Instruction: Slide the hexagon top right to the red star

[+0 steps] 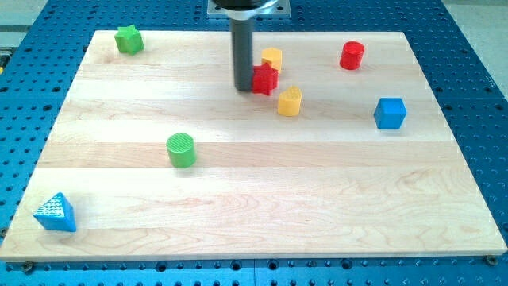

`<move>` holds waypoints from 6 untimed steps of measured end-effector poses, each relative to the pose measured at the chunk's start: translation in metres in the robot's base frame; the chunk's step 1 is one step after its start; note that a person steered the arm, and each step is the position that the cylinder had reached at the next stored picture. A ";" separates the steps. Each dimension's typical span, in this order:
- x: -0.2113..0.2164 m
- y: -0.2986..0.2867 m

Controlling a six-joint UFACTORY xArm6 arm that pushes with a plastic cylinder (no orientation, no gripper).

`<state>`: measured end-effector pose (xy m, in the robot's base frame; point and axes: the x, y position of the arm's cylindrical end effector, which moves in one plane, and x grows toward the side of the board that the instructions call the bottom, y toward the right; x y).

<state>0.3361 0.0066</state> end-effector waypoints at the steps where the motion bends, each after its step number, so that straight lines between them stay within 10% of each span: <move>1: -0.031 -0.023; 5: -0.066 0.035; 6: 0.039 -0.021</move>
